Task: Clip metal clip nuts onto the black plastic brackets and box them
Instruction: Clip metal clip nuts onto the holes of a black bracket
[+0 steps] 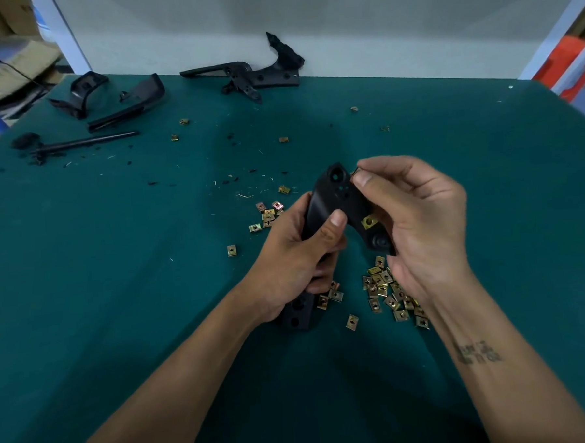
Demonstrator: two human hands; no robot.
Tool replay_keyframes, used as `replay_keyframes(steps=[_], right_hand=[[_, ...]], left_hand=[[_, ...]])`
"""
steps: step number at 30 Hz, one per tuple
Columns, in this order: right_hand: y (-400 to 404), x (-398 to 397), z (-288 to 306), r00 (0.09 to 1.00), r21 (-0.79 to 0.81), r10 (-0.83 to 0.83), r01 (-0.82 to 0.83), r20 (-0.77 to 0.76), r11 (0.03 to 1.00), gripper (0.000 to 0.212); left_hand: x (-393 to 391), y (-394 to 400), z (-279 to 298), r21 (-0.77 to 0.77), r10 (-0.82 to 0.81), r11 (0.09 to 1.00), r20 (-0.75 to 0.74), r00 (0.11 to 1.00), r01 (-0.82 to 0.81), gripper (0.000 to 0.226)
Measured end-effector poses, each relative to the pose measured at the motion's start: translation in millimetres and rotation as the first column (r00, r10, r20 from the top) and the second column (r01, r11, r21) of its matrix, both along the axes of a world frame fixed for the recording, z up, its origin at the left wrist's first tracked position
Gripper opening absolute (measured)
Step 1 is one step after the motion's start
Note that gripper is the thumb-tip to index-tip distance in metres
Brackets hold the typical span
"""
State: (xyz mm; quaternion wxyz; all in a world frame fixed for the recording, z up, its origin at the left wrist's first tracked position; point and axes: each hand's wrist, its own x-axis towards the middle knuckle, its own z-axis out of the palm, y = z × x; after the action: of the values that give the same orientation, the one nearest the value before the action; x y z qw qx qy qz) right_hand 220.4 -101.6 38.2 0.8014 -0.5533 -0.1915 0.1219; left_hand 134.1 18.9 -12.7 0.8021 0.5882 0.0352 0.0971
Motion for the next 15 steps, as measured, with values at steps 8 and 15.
replay_keyframes(steps=[8,15], right_hand=[[5.7,-5.8,-5.3,0.995,-0.02,-0.091,0.091,0.033,0.996,0.021],[5.7,-7.1,-6.2,0.974,-0.043,-0.101,0.111,0.202,0.993,0.026]], left_hand=[[0.0,-3.4,1.6,0.028,0.072,0.997,-0.003,0.997,-0.072,0.011],[-3.2,-7.0,6.5,0.039,0.087,0.995,0.005,0.996,-0.087,0.013]])
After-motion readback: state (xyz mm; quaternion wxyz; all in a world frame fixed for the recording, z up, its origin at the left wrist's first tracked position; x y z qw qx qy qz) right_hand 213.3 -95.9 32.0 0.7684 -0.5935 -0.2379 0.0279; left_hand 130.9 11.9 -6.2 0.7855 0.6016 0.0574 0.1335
